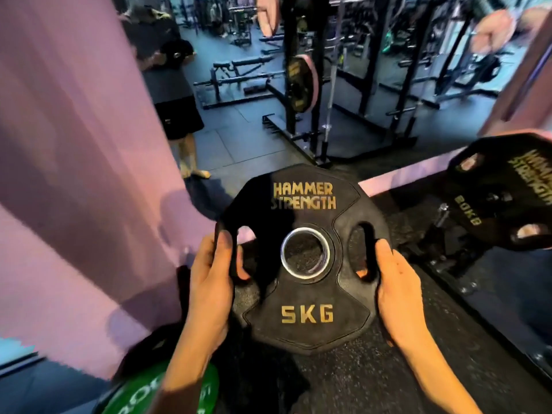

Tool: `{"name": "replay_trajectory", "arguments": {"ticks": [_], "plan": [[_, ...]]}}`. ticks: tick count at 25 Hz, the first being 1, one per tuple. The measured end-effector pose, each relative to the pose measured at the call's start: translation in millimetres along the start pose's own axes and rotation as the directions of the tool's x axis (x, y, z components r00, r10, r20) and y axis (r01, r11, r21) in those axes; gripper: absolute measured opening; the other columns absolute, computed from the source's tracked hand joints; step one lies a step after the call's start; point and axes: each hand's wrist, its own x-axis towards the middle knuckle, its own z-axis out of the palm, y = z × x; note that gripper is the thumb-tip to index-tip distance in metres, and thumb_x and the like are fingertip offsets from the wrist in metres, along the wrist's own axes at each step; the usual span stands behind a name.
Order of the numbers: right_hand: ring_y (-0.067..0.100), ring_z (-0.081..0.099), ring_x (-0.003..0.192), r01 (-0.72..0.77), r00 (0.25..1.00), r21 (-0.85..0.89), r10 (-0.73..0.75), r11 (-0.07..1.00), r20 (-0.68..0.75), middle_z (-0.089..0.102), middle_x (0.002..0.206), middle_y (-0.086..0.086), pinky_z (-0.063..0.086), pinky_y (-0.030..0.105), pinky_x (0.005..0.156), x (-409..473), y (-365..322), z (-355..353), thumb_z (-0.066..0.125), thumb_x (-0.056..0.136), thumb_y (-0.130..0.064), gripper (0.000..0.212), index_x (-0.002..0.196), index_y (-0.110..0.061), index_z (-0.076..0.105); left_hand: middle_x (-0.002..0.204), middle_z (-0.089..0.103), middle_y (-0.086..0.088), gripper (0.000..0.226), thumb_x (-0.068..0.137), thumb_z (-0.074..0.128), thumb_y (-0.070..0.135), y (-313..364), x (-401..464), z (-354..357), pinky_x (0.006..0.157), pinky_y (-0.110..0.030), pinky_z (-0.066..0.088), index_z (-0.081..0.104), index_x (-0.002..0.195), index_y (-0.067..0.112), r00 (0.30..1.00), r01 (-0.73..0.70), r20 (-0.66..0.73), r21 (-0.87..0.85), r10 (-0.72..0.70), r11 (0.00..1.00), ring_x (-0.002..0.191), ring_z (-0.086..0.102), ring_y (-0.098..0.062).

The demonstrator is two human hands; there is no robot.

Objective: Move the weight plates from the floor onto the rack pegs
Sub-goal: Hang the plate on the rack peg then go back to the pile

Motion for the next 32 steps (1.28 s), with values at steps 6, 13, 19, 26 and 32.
{"name": "replay_trajectory", "arguments": {"ticks": [6, 13, 19, 26, 32], "plan": [[-0.005, 0.048, 0.050, 0.005, 0.949, 0.012, -0.001, 1.000, -0.315, 0.057, 0.053, -0.013, 0.039, 0.012, 0.050, 80.4, -6.5, -1.3, 0.050, 0.097, -0.035, 0.037, 0.067, -0.014, 0.052, 0.070, 0.055, 0.000, 0.025, 0.099, 0.052, 0.035, -16.2, 113.9, 94.8, 0.060, -0.023, 0.044, 0.056, 0.080, 0.019, 0.958, 0.073, 0.283, -0.068, -0.051, 0.995, 0.061, 0.053, -0.007], [0.009, 0.048, 0.067, 0.041, 0.754, -0.014, -0.040, 0.999, -0.656, 0.052, 0.071, 0.000, 0.041, 0.030, 0.062, 158.6, -15.4, -9.0, 0.060, 0.063, -0.082, 0.070, 0.071, -0.013, 0.055, 0.071, 0.054, -0.004, 0.040, 0.083, 0.055, 0.051, -40.9, 228.7, 220.6, 0.074, -0.035, 0.041, 0.055, 0.081, 0.011, 0.700, 0.195, 0.708, -0.064, -0.093, 0.979, 0.070, 0.049, -0.018], [0.010, 0.055, 0.067, 0.170, 0.592, -0.030, -0.126, 0.985, -0.796, 0.060, 0.072, 0.001, 0.045, 0.029, 0.061, 228.9, -36.5, -54.2, 0.062, 0.075, -0.065, 0.058, 0.076, -0.008, 0.057, 0.074, 0.050, -0.009, 0.050, 0.093, 0.055, 0.051, -46.0, 275.1, 352.6, 0.086, -0.038, 0.044, 0.047, 0.081, 0.004, 0.487, 0.169, 0.873, -0.090, -0.004, 0.982, 0.080, 0.054, -0.017], [0.008, 0.059, 0.059, 0.305, 0.518, -0.123, -0.273, 0.944, -0.810, 0.063, 0.064, -0.001, 0.047, 0.020, 0.055, 330.0, -82.0, -153.5, 0.056, 0.086, -0.049, 0.040, 0.073, -0.011, 0.055, 0.091, 0.073, 0.006, 0.033, 0.085, 0.054, 0.045, -23.8, 281.0, 511.2, 0.067, -0.021, 0.054, 0.066, 0.101, 0.018, 0.428, 0.205, 0.897, -0.214, 0.109, 0.955, 0.084, 0.069, -0.010], [0.028, 0.056, 0.075, 0.344, 0.500, -0.185, -0.347, 0.920, -0.793, 0.058, 0.083, 0.018, 0.048, 0.054, 0.074, 413.4, -119.3, -242.1, 0.064, 0.073, -0.071, 0.072, 0.083, -0.001, 0.052, 0.084, 0.069, 0.005, 0.030, 0.084, 0.056, 0.054, -10.2, 292.4, 643.7, 0.081, -0.037, 0.050, 0.068, 0.095, 0.029, 0.430, 0.166, 0.885, -0.270, 0.176, 0.949, 0.090, 0.064, -0.019]]}}
